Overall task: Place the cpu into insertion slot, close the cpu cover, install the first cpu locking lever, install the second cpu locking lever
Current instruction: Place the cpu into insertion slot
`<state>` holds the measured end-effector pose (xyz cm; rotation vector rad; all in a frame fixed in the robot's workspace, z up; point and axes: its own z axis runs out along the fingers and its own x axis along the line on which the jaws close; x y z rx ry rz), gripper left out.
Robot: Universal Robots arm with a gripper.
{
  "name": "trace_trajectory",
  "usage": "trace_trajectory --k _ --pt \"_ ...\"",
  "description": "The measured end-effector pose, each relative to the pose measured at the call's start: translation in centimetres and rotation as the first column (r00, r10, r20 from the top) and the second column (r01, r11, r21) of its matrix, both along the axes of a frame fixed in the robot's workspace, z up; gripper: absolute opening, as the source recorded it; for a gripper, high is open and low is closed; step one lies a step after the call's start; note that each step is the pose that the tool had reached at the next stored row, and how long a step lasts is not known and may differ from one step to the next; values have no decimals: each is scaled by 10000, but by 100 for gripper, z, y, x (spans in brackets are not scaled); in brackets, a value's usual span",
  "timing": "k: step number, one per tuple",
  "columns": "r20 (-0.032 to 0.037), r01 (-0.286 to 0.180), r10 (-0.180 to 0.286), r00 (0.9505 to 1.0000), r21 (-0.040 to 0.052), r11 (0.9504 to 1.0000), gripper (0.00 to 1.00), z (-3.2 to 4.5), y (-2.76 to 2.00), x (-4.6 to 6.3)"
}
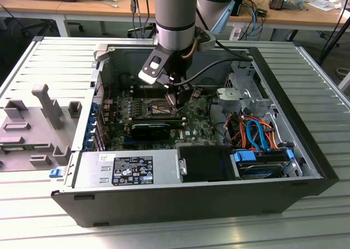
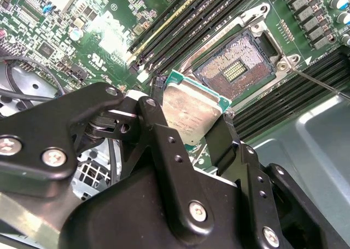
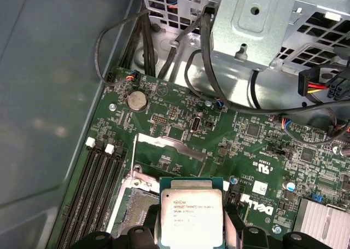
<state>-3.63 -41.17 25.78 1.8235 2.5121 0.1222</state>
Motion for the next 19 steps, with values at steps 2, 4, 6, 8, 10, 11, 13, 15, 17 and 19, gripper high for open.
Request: trace_trajectory --k 2,4,6,8,10,11,13,15,17,19 --pt "0 14 -14 10000 0 10000 55 0 0 0" --pt "0 36 -36 10000 0 10000 55 0 0 0" --pt "0 51 -51 10000 1 10000 55 -1 0 0" --pt "1 83 -83 10000 0 10000 55 -1 0 0" --pt "0 99 -99 10000 0 10000 55 -1 0 0" --pt "1 115 -115 9999 0 9999 55 -1 0 0" --pt "1 142 -142 9999 0 9999 55 -2 0 0" --pt "0 167 -167 9999 0 9999 55 -2 0 0" --pt "1 183 -183 9998 0 9998 55 -2 0 0" --pt "1 211 -211 9998 1 9998 55 -3 0 0"
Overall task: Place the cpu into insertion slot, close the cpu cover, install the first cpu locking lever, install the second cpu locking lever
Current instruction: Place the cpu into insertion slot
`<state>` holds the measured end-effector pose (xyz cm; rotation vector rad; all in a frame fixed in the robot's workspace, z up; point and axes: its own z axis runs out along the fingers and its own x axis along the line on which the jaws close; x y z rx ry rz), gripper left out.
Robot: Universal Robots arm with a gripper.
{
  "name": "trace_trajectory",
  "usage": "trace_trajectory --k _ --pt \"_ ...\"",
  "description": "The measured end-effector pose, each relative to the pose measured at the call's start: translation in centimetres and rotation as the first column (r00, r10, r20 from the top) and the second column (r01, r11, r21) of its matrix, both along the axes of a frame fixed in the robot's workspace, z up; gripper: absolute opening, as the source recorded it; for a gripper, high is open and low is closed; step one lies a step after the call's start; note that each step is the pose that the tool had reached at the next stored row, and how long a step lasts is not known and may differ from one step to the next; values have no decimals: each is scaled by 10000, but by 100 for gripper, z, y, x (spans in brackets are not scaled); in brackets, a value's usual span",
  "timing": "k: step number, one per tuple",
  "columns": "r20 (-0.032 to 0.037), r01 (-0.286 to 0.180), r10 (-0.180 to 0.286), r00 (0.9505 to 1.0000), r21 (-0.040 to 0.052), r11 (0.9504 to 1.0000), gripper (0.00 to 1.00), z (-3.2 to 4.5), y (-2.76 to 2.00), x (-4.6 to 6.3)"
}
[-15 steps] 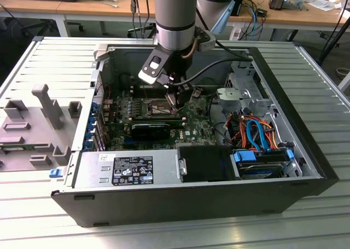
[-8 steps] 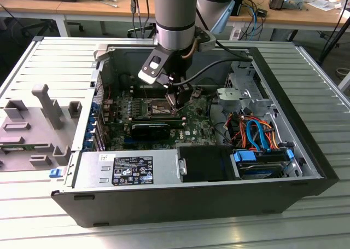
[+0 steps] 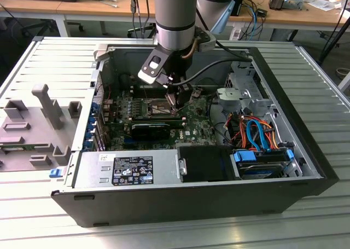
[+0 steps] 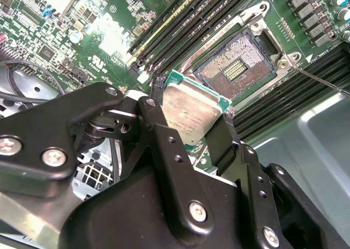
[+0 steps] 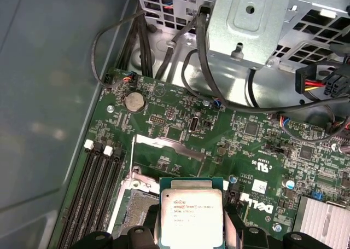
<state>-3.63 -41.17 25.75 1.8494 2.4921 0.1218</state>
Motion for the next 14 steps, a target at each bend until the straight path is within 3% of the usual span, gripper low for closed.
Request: trace_trajectory --k 14 --pt "-1 165 -165 9999 0 9999 55 -1 0 0"
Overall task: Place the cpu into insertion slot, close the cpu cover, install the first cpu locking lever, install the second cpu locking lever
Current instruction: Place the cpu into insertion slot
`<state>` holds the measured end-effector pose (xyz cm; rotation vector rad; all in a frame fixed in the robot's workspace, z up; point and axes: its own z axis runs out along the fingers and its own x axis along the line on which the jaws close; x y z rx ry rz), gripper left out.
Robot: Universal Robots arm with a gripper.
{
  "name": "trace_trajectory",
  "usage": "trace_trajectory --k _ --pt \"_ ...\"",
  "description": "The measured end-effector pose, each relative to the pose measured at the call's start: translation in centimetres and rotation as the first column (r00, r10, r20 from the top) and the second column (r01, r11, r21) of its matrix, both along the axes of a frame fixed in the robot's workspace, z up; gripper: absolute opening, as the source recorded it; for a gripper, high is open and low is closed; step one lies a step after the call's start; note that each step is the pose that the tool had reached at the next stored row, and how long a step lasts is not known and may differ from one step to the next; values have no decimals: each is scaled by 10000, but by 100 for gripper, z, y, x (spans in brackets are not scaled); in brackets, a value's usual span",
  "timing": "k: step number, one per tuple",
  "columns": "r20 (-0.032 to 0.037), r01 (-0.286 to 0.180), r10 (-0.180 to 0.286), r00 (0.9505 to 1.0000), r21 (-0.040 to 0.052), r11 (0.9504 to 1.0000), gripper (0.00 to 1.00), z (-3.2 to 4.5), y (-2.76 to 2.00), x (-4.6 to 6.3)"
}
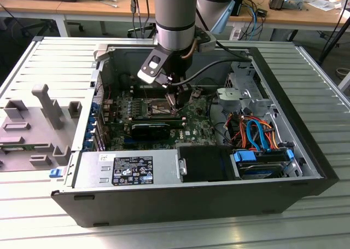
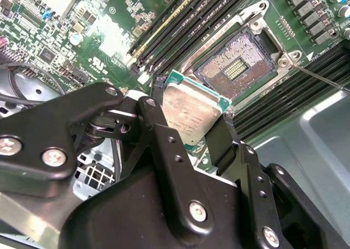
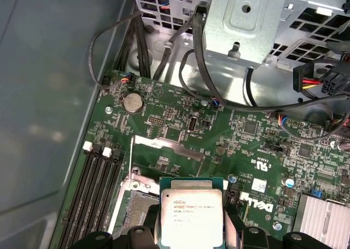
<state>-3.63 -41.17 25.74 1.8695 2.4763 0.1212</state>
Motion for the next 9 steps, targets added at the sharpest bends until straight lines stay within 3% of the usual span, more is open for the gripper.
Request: trace_trajectory --k 9 --pt "0 118 -118 9999 0 9999 55 -1 0 0"
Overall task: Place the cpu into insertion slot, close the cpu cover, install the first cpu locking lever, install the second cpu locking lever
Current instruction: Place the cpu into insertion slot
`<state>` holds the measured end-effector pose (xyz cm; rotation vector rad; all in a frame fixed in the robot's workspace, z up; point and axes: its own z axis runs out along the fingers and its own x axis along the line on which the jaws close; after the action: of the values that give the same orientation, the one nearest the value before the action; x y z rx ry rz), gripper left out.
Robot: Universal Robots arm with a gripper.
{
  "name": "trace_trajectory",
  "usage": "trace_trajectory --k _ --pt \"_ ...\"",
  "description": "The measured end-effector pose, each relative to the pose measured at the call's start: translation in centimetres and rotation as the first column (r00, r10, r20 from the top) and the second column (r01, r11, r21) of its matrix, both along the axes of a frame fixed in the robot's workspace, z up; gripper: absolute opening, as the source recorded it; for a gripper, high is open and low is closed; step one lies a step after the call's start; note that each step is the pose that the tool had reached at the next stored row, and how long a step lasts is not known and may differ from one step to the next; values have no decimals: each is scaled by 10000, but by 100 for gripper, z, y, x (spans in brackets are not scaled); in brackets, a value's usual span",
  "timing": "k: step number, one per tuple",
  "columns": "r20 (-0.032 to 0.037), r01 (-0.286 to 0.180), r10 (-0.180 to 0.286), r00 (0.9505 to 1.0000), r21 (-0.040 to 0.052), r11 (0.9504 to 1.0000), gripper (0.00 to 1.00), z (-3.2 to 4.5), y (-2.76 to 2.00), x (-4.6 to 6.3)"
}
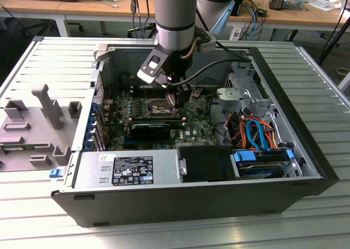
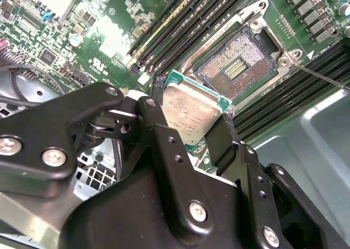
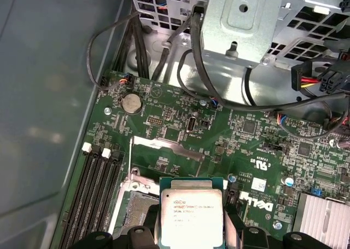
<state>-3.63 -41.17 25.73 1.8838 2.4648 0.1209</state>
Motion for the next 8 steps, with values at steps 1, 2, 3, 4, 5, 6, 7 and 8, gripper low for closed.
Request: trace_trajectory --k 1,2,3,4,5,6,7,8 --pt "0 14 -14 10000 -1 10000 55 0 0 0" --pt "0 27 -27 10000 0 10000 55 0 0 0" --pt "0 39 -39 10000 0 10000 55 0 0 0" --pt "0 48 -48 10000 0 10000 55 0 0 0" --pt "0 63 -63 10000 0 10000 55 -1 0 0" --pt "0 83 -83 10000 0 10000 55 -1 0 0" --pt "0 99 -99 10000 0 10000 55 -1 0 0" --pt "0 119 -119 9999 0 9999 55 -1 0 0"
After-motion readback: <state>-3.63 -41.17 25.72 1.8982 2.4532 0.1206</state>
